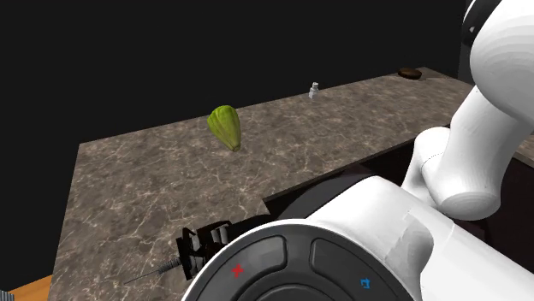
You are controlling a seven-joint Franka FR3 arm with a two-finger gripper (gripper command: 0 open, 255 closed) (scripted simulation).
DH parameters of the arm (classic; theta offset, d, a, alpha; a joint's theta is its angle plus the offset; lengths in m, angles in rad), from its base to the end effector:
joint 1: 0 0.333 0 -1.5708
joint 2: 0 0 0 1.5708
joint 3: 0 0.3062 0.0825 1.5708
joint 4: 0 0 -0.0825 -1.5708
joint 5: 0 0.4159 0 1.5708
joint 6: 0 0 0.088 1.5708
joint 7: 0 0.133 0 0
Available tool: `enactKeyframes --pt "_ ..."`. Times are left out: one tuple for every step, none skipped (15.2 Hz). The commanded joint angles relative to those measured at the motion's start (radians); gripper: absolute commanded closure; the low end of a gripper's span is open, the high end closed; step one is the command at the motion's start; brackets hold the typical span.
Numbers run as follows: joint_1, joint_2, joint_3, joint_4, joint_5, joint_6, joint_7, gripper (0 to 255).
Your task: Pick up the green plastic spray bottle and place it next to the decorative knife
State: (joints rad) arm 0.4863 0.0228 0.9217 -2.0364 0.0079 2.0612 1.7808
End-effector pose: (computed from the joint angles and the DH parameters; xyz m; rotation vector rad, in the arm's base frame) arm 0.0950 0.5755 0.3874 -3.0756 0.5862 0.0398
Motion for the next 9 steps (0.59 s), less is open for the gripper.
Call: enactKeyframes --pt "0.000 0.005 0.000 -0.004 -0.004 0.007 0.002 255" --pt "0.000 0.005 0.000 -0.004 -0.004 0.007 0.002 255" --pt "0.000 0.005 0.000 -0.004 -0.004 0.007 0.002 255" --pt "0.000 0.005 0.000 -0.004 -0.004 0.007 0.002 255" --pt "0.000 0.005 0.000 -0.004 -0.004 0.007 0.002 255" --pt "0.000 0.005 0.000 -0.004 -0.004 0.007 0.002 255" --pt "0.000 0.005 0.000 -0.004 -0.004 0.007 0.002 255" --pt "0.000 0.005 0.000 -0.004 -0.004 0.007 0.002 0" --pt "0.000 0.005 0.000 -0.004 -0.004 0.007 0.002 0"
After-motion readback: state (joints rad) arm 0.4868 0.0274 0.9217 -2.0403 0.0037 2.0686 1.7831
